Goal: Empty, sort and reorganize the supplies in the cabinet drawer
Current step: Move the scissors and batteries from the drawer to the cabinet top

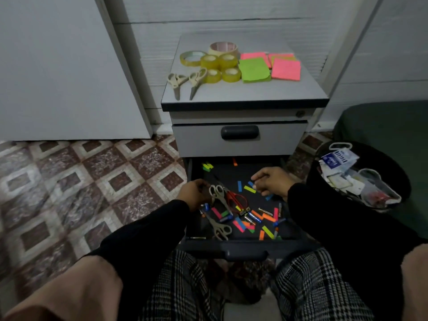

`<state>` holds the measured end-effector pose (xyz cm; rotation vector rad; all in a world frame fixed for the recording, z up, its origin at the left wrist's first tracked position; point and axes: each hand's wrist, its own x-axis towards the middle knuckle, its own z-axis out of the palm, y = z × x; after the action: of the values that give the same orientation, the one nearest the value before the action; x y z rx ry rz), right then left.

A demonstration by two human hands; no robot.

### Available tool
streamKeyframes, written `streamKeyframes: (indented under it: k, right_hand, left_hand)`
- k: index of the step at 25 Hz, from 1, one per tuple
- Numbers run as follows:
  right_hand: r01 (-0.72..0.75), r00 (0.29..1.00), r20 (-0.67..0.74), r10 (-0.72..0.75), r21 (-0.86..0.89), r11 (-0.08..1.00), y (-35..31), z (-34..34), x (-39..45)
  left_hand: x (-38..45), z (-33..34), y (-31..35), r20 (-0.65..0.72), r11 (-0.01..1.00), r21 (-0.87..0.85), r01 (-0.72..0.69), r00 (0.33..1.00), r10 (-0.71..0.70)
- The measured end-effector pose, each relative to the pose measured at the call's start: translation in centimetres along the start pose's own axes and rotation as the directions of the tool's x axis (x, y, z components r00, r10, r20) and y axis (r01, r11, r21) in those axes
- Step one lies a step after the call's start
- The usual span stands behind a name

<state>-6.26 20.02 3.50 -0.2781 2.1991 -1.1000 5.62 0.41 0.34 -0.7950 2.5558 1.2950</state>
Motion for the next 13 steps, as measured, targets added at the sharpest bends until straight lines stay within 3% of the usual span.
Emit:
streamKeyframes:
  k: [7,13]
  right_hand:
    - [-0.051,0.998,0.029,0.052,-0.029,0.998,4.1,1.9,3.4]
    - [0.022,1.000,-0.002,-0.023,-0.223,0.975,6.9,4.3,6.9]
  left_hand:
    - [3.8,3.3,-2.9,0.024,0.991,0.120,0.066,0.997,-0.070]
    - [6.6,6.0,-4.7,0.007,0.905,0.425,-0.012,1.000,0.010]
